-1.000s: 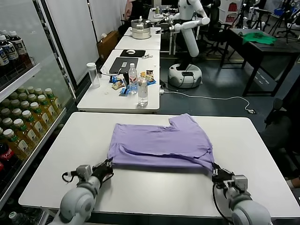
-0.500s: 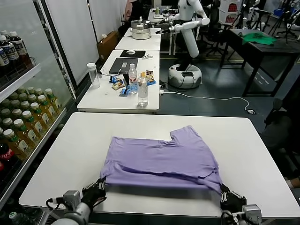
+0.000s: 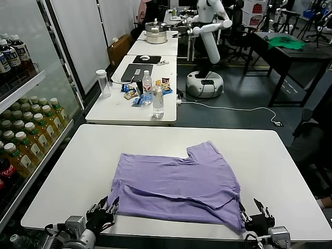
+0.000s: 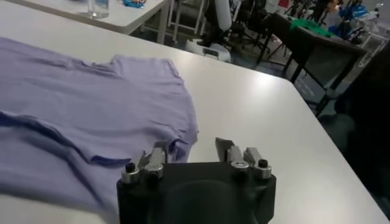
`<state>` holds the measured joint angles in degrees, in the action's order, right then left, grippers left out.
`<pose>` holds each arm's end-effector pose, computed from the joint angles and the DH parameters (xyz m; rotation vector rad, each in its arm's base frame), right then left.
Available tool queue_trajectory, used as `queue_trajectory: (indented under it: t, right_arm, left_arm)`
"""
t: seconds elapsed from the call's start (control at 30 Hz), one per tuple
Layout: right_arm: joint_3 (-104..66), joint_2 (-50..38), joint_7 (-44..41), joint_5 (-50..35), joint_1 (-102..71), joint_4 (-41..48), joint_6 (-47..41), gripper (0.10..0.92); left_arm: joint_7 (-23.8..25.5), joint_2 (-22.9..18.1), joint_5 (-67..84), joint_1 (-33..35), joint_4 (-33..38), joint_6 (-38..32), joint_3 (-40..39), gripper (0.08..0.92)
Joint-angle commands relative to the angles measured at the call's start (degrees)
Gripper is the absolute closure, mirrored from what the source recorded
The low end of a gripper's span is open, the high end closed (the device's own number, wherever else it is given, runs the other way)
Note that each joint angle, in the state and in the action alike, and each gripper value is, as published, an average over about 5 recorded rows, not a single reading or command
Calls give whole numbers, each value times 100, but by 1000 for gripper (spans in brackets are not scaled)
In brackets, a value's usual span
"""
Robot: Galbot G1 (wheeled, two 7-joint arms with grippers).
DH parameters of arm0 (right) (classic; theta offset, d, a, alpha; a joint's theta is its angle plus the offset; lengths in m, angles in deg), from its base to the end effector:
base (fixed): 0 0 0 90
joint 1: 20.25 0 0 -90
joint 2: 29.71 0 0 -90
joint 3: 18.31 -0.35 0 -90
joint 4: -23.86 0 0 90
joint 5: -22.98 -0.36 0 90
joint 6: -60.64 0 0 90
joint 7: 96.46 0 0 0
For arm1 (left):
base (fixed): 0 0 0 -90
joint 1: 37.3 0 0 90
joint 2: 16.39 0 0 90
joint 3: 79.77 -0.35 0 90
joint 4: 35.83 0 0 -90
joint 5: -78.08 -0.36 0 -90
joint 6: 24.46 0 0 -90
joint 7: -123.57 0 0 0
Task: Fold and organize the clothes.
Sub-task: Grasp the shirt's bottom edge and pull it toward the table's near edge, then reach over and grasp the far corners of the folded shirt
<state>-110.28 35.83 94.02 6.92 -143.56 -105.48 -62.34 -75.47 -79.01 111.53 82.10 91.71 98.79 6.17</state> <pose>0.1738 -0.0591 -0.2421 0.0366 -2.6511 0.2644 0.1866 0.0421 -0.2489 -0.0947 -2.5847 0.0264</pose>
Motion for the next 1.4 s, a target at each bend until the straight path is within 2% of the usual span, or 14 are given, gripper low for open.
queue_trajectory:
  t: [0.03,0.17,0.27,0.53,0.73,0.9,1.4]
  right_arm:
    - [817,-4,146,-326,1875,1124,-13,238]
    - [1245,-1,231,-477,2790,1752,-18,206]
    - [1572,-3,270,-616,3531,2275,-23,203]
    - [2208,161,320,-1065,5242,3843,-27,203]
    - [2433,370,317,-1144,5944,4929,-25,203]
    - [2461,500,316,-1128,6139,5447,-24,203]
    - [2505,701,215,-1155,6252,6097,-24,203]
  left_arm:
    - [-15,90,206,-737,-429,-6,-7,346]
    - [-10,219,389,-1415,-817,-50,-151,237]
    - [-13,239,454,-1980,-1225,-66,-326,188]
    - [-11,210,538,-3304,-2356,-53,-885,177]
    - [14,104,531,-3985,-3102,-31,-1267,177]
    - [56,12,513,-4261,-3566,-39,-1460,177]
    - [138,-111,357,-4414,-3931,-62,-1759,177]
